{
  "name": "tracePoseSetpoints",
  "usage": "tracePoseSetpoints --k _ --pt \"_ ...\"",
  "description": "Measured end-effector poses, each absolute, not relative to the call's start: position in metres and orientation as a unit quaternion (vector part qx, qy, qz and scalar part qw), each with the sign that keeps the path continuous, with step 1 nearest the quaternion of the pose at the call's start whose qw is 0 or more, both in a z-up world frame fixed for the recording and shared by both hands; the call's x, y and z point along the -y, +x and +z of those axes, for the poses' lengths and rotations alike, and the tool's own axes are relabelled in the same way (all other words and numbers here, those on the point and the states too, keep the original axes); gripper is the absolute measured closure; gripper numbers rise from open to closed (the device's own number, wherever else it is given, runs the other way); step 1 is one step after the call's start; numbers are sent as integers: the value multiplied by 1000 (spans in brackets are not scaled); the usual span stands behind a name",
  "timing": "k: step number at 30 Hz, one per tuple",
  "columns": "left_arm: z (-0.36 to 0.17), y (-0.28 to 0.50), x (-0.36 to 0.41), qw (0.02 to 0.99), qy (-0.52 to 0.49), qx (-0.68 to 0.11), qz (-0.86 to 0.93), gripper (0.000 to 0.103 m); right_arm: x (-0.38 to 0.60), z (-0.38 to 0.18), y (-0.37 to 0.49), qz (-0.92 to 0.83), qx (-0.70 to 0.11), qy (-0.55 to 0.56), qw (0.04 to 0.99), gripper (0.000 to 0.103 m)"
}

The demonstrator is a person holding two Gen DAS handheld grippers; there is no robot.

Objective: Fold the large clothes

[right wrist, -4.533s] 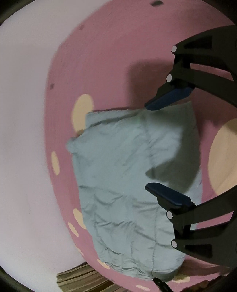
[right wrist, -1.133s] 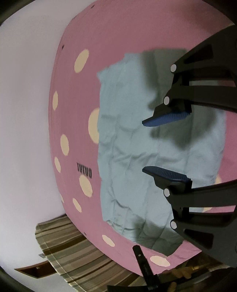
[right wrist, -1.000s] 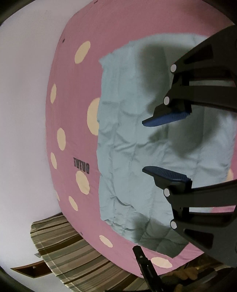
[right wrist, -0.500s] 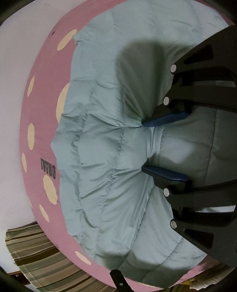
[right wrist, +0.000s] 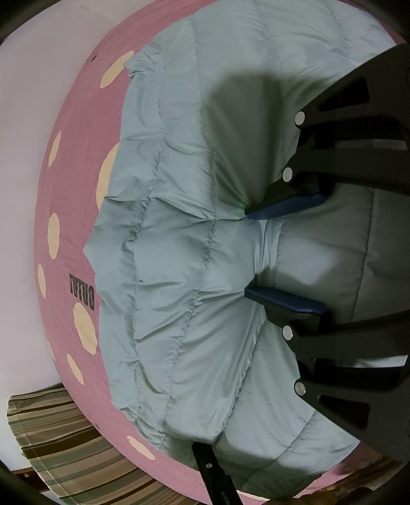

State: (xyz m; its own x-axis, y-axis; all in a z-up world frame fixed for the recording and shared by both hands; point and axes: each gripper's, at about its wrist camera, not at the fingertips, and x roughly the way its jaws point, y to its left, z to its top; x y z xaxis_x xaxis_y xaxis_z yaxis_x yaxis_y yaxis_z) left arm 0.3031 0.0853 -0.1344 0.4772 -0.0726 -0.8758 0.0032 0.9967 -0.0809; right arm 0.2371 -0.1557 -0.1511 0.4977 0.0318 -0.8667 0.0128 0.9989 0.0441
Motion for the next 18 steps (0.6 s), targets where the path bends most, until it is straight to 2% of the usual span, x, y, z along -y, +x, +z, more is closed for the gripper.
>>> tracePoseSetpoints --k 18 --pt "-163 322 -86 834 -60 -545 -63 24 151 -153 236 -3 -495 14 869 59"
